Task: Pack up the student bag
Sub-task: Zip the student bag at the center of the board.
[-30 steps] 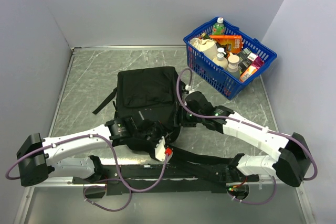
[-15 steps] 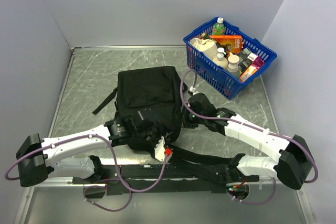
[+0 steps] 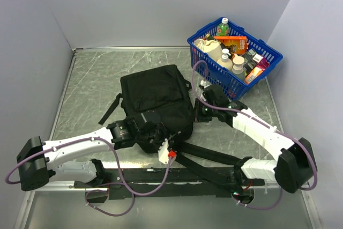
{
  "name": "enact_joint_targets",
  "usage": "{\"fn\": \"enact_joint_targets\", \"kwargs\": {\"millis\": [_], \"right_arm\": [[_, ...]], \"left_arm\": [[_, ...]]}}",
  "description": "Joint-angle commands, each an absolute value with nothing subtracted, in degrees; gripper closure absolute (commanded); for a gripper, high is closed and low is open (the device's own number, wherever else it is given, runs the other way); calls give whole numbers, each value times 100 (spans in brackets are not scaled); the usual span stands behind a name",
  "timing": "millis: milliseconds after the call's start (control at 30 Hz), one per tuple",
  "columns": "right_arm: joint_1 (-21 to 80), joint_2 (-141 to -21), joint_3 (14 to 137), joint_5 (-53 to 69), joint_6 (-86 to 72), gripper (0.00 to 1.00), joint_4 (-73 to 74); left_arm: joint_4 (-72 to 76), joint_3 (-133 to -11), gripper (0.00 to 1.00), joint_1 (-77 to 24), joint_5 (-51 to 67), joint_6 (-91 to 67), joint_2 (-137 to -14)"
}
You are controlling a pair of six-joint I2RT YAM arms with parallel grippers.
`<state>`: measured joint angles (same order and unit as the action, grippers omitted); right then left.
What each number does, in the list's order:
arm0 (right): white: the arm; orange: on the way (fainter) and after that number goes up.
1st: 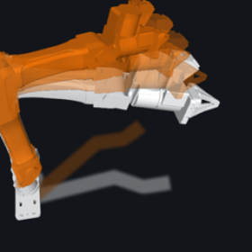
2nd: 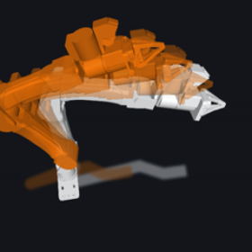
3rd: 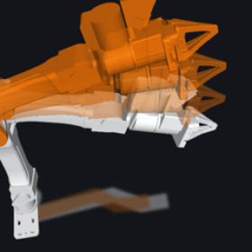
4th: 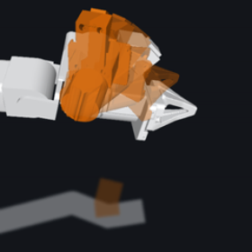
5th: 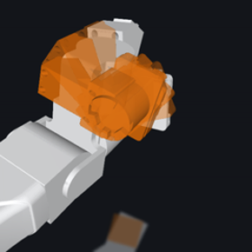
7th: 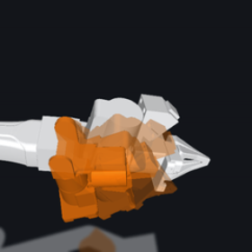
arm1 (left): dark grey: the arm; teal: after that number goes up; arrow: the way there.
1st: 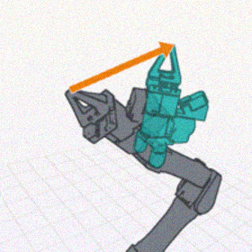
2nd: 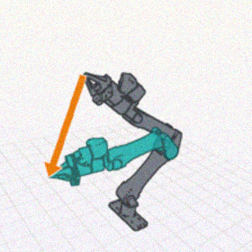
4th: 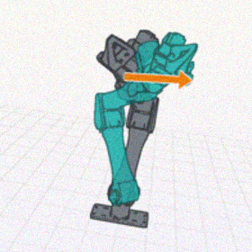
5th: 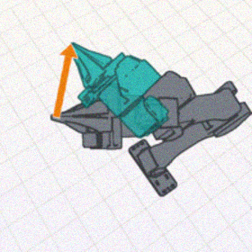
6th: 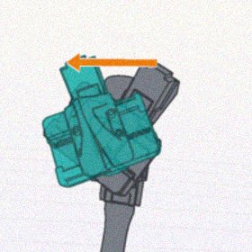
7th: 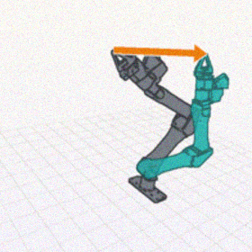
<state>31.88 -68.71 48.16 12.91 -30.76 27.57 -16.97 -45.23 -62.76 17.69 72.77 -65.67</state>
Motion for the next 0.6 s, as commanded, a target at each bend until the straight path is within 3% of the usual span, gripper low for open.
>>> {"fn": "enact_joint_targets", "kwargs": {"millis": [0,200,233,300,367,400,567], "right_arm": [[2725,-7347,5351,440,-2268,95,2610],[2540,-7752,5975,228,-1995,90,2768],[2540,-7726,5994,281,-2039,66,2786],[2549,-7480,5846,439,-2153,56,2733],[2584,-7104,5687,729,-2433,34,2707],[2627,-6945,5460,799,-2556,1,2629],[3295,-6390,4993,685,-3339,0,2804]], "left_arm": [[-1819,-4693,99,-6346,2180,7181,-6495],[-1872,-4623,99,-6346,2188,7119,-6372],[-1855,-4614,99,-6346,2180,7110,-6346],[-1820,-4553,99,-6346,2153,7110,-6320],[-1697,-4474,99,-6346,2136,7110,-6310],[-1661,-4448,99,-6346,2127,7128,-6311],[-1415,-4351,99,-6354,2136,7119,-6319]]}}
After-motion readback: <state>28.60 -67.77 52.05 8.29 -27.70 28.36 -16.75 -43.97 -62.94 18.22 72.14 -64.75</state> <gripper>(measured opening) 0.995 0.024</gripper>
